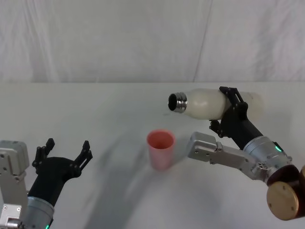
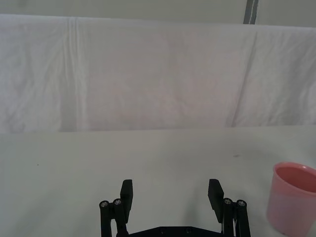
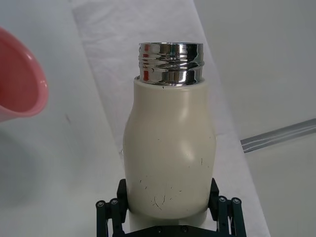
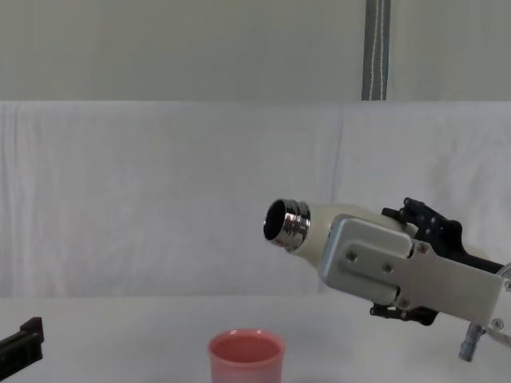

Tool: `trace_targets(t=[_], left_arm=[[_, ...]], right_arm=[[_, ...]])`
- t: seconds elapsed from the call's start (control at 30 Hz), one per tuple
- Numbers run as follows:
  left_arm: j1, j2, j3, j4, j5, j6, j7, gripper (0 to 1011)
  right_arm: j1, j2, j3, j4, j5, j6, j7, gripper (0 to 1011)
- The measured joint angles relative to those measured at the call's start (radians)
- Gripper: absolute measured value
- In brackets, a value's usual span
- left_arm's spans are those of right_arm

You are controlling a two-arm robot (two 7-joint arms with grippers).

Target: Grasp the thermos with one hand and pour water into the cup lid.

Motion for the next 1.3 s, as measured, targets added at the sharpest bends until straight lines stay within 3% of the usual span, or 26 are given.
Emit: trace_targets(t=[0.27, 0.63, 1.3], left_arm=[[0.000, 0.000, 0.000, 0.000, 0.000, 0.000, 0.000, 1001], [0.000, 0.000, 0.000, 0.000, 0.000, 0.000, 0.000, 1001], [0.000, 0.000, 0.000, 0.000, 0.000, 0.000, 0.000, 1001]], right_arm=[[-0.012, -0.011, 0.025, -0.016, 0.039, -0.011, -0.004, 950], [-0.037, -0.047, 0.082, -0.025, 0.163, -0.057, -0.002, 950], [-0.096, -0.134, 0.234, -0.043, 0.477, -0.105, 0.049, 950]])
